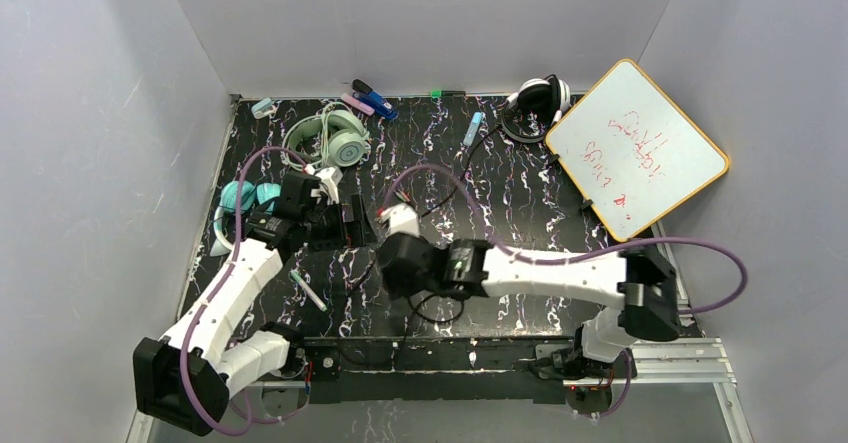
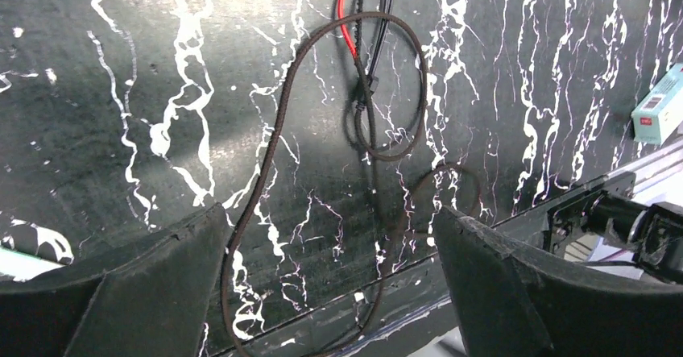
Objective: Wrap the headphones
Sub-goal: Move the headphones cable to the center of the board.
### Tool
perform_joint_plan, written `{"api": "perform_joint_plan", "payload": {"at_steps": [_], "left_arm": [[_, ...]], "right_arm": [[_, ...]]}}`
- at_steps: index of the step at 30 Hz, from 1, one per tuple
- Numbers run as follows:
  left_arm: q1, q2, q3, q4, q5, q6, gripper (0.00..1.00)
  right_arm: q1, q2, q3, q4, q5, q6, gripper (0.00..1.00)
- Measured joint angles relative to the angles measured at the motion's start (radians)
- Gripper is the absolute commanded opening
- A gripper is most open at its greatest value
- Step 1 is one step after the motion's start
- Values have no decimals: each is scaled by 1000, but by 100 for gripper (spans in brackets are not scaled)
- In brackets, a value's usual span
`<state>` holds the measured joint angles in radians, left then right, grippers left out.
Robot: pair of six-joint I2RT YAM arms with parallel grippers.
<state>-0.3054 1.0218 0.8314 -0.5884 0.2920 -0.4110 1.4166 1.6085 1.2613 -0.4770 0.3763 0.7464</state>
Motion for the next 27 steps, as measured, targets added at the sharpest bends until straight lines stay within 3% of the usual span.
{"api": "perform_joint_plan", "payload": {"at_steps": [2,9,20,27], "left_arm": [[-33,8,-15,32,-9,-3,98],[-216,164,-21,167,-137,-8,99],[-327,655,286,248,-381,100,98],[-373,940,560,223,-408,220,74]], "right_arm": [[-60,-50,-13,-14,13,10,62],[-290,-272,-127,-80,68,23,77],[-317,-552,-226,-113,112,24,80],[-318,-616,-246,-135,130,26,80]]}}
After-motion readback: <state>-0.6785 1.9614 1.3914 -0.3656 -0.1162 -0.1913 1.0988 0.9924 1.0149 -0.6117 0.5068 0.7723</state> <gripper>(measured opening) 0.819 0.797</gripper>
